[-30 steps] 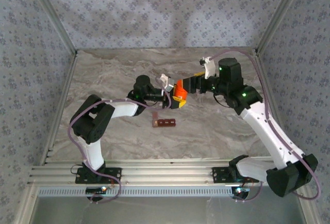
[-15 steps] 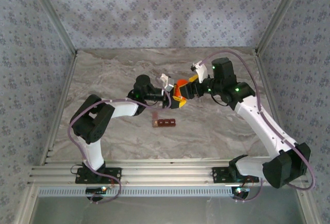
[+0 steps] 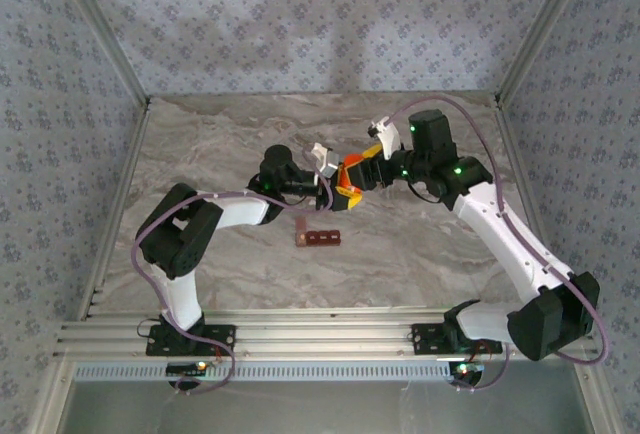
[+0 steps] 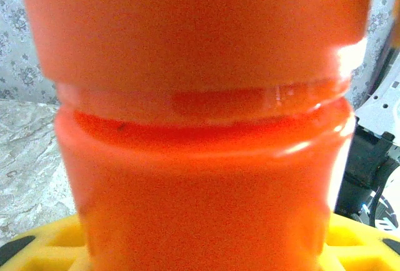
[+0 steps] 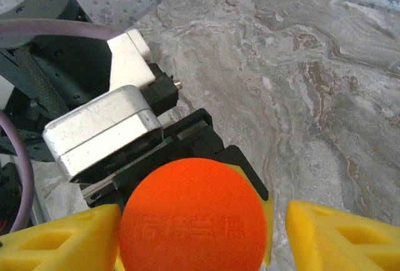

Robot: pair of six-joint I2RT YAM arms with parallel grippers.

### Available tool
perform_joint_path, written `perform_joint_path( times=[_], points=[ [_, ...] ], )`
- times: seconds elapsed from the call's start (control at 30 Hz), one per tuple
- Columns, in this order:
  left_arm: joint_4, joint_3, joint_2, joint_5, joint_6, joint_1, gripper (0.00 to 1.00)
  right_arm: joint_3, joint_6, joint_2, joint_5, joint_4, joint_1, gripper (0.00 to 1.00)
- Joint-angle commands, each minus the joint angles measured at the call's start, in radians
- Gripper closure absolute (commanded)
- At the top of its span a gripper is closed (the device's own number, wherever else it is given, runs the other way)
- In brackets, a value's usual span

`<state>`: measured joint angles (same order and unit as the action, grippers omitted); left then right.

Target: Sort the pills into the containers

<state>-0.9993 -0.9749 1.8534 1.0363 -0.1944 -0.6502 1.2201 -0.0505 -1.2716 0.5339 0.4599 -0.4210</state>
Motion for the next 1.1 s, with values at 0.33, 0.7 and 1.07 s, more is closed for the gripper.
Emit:
perform_joint_path(
  times=[0.33,0.7,1.07],
  points=[
    [-0.048,-0.031,-0.009,0.030,0.011,-0.005,1.00,0.022,0.003,0.008,0.017,-0.001,0.006,0.49],
    [-0.028,-0.017,-0.031,0.012,0.032,-0.004,1.00,-0.161,0.268,0.043,-0.318,-0.138,-0.119,0.67],
    [-0.033,-0.019,-0.023,0.003,0.030,-0.004,1.00,-0.313,0.520,0.074,-0.739,-0.293,-0.311,0.64]
  ],
)
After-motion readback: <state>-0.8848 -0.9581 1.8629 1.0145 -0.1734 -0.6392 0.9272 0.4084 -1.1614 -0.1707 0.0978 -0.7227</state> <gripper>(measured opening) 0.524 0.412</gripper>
